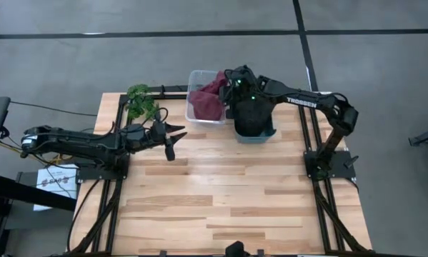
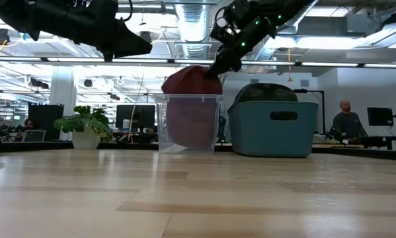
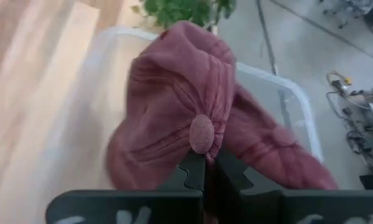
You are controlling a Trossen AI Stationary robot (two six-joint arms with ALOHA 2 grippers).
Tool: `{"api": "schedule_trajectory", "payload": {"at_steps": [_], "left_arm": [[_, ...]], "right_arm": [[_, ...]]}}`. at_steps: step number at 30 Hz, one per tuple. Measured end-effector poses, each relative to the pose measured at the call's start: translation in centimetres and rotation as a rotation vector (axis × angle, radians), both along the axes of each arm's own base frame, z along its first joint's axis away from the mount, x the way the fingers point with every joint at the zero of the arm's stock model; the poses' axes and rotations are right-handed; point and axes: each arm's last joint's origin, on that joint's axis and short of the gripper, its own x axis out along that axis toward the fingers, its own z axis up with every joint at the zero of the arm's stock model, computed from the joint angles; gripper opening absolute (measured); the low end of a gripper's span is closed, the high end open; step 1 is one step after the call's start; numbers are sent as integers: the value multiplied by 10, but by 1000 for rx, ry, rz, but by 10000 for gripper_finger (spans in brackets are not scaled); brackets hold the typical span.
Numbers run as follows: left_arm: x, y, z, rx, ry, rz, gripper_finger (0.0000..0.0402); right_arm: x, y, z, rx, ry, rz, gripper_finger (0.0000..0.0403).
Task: Pick & Place hat
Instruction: Put the red cap into the transparent bin
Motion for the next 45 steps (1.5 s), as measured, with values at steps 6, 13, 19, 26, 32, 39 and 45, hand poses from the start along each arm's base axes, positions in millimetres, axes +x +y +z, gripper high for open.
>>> {"api": "schedule_trajectory", "payload": {"at_steps": [6,13,19,26,32,39,45], "left_arm": [[0,9,2,18,-9,-4,110],[2,26,0,-7,-24,-30,110],[15,43,-12,-26,-28,-45,110],[38,71,-21,-42,12,2,110],[47,102,-23,-44,36,98,110],[34,132,-26,-69,39,218,110],[24,147,-25,-96,17,289,110]], "right_arm": [[1,-25,-11,-16,-28,-53,0],[0,-35,-17,-12,-26,-77,20],[3,-25,-11,3,-59,-11,56],[4,-23,-14,8,-47,-6,113],[2,-24,-9,-48,-33,-38,162],[-12,-19,17,-104,-66,-77,193],[-25,-15,33,-76,-106,-66,199]]}}
